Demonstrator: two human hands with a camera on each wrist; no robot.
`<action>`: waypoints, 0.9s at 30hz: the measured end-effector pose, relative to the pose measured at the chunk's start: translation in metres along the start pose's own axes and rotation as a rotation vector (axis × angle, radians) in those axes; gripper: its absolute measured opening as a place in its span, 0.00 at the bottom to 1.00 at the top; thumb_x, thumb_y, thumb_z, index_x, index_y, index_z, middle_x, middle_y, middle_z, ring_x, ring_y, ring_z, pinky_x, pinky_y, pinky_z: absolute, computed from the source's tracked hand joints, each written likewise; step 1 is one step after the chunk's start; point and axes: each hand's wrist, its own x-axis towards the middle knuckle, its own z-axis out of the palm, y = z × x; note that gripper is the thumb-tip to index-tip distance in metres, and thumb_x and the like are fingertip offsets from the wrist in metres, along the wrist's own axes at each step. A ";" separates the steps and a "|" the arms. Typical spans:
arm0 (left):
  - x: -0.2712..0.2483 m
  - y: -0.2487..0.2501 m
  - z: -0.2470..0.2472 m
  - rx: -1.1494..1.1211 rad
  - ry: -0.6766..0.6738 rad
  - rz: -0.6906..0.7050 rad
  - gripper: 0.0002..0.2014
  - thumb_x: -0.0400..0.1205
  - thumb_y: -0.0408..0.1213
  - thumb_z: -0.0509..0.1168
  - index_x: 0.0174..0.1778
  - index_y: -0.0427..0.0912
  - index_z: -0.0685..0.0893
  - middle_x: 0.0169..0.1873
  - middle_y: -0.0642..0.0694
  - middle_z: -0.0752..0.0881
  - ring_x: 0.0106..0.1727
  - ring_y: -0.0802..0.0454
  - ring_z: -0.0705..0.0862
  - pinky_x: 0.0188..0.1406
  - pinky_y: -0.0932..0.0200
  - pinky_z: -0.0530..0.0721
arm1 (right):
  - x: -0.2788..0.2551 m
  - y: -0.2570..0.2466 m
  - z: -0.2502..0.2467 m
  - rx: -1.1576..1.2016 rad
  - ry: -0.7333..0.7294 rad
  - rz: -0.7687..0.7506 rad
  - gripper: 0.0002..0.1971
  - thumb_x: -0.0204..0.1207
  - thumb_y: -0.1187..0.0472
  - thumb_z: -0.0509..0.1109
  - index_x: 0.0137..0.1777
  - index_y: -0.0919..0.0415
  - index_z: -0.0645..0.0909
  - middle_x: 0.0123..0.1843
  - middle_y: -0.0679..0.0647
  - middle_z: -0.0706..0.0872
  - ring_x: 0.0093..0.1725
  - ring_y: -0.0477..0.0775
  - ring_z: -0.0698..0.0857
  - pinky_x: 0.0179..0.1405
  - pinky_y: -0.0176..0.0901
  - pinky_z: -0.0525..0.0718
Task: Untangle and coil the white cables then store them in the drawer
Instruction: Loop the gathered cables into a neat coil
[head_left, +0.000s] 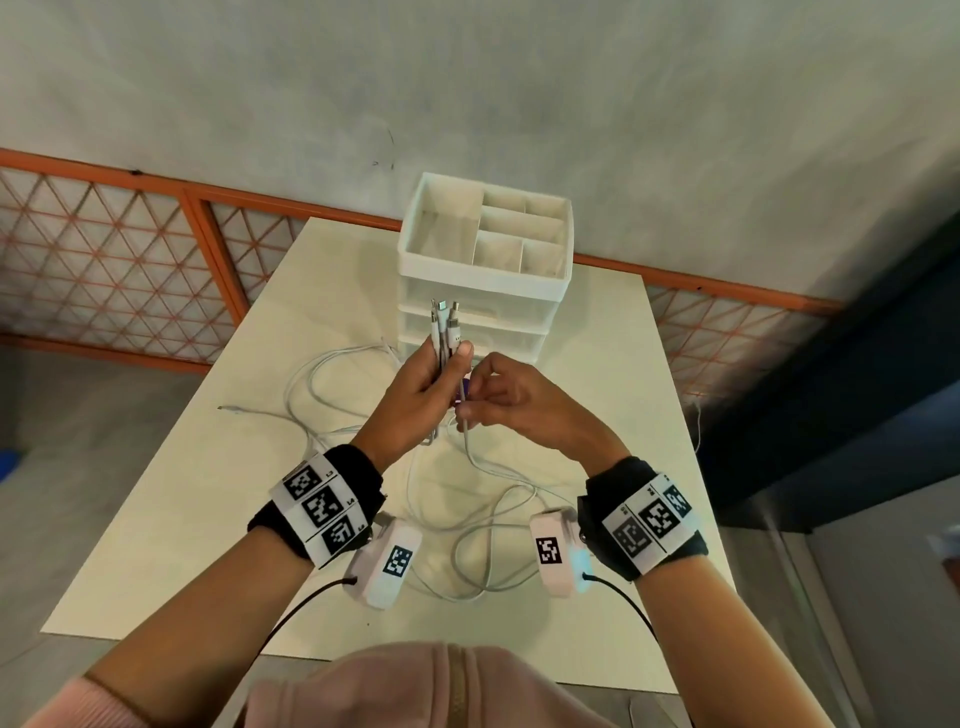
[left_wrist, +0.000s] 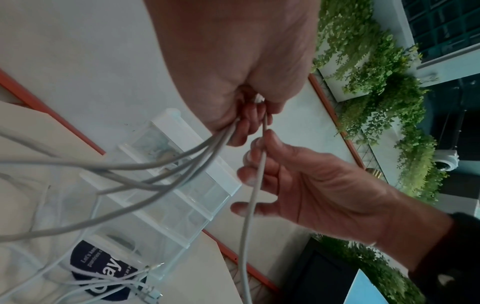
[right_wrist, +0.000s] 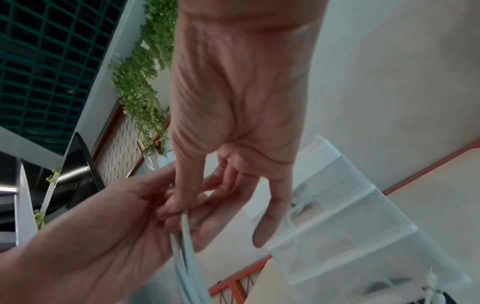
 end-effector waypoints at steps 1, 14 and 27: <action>-0.001 0.000 0.001 -0.005 -0.020 0.001 0.12 0.86 0.45 0.57 0.41 0.41 0.75 0.25 0.58 0.78 0.26 0.64 0.77 0.31 0.67 0.78 | 0.000 0.001 0.000 -0.006 0.008 -0.022 0.09 0.74 0.75 0.71 0.50 0.71 0.74 0.45 0.71 0.82 0.40 0.56 0.87 0.46 0.39 0.87; -0.003 0.024 0.005 -0.117 -0.236 -0.021 0.16 0.80 0.59 0.51 0.43 0.53 0.76 0.39 0.51 0.83 0.40 0.60 0.84 0.45 0.64 0.83 | 0.010 0.003 0.006 -0.204 -0.075 0.030 0.20 0.70 0.66 0.78 0.59 0.59 0.77 0.36 0.53 0.77 0.33 0.40 0.80 0.33 0.33 0.80; 0.013 0.033 -0.046 -0.464 -0.102 0.025 0.19 0.89 0.45 0.46 0.30 0.47 0.63 0.19 0.57 0.62 0.17 0.63 0.56 0.14 0.69 0.58 | 0.017 0.080 -0.044 -0.941 0.211 0.213 0.17 0.68 0.42 0.75 0.51 0.51 0.87 0.51 0.50 0.65 0.53 0.54 0.64 0.53 0.46 0.61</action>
